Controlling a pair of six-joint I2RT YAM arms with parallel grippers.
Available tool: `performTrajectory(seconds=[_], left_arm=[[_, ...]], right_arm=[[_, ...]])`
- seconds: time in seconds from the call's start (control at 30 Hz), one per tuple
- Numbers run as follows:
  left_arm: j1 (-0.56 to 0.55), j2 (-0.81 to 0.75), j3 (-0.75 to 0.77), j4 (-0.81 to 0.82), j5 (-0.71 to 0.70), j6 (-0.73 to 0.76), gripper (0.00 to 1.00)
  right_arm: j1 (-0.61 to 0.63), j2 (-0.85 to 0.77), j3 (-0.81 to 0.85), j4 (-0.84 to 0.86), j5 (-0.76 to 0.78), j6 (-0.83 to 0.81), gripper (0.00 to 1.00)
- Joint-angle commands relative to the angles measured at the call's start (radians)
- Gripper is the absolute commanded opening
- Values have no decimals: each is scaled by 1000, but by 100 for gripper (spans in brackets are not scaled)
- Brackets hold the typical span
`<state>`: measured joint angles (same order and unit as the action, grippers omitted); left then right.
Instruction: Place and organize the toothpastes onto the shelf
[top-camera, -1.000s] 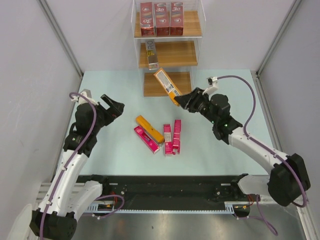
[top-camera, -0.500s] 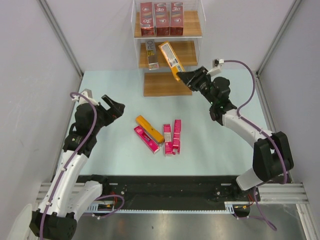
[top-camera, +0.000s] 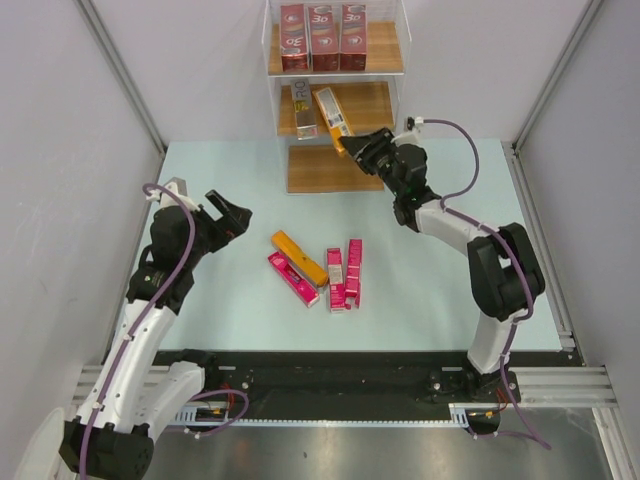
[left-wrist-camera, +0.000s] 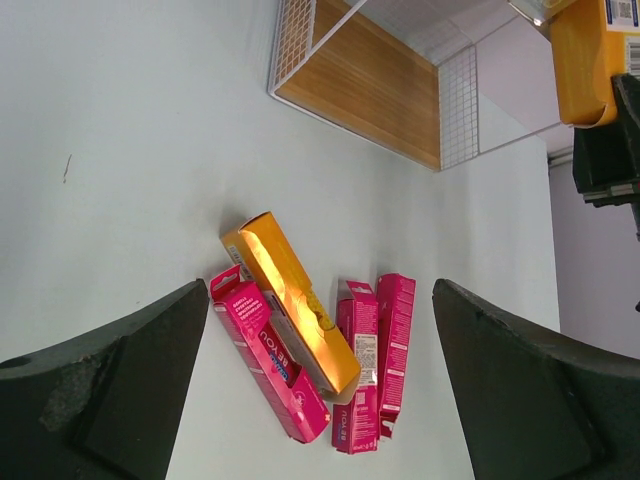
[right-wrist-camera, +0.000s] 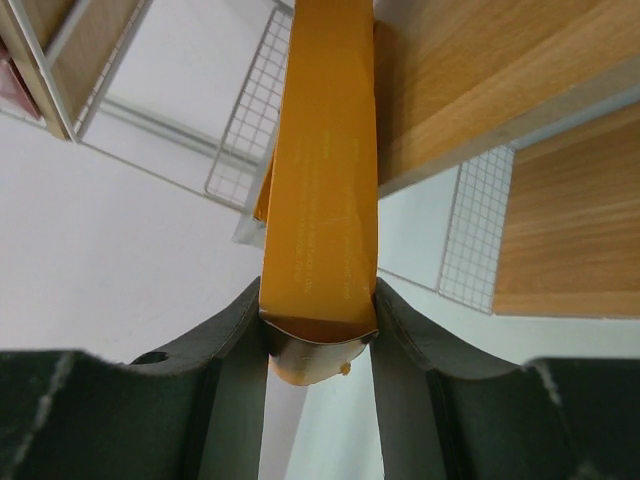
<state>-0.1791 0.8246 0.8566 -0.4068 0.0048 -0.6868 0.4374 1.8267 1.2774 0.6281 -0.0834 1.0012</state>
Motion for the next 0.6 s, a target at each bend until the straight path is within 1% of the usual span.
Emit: performTrajectory(seconds=[0.0,0.17,0.3,0.47,0.5,0.57], left_arm=[[0,-22,-19,6,12,27,100],[0,-38,-33,-3,8,29,100],[0,-54,-37,-20,0,29,100],[-2,-84,-39,-46,-3,35,100],[-2,-91,-37,-47,-29,36,100],[0,-99,-37,-56,-35,36,100]], right_arm=[[38,28,125,88,142,37,18],[64,124,293,-14,158,76,20],[92,212,384,-83,195,129,21],[127,238,422,-94,292,128,23],[129,238,425,-96,303,126,24],[133,240,433,-100,338,131,25]])
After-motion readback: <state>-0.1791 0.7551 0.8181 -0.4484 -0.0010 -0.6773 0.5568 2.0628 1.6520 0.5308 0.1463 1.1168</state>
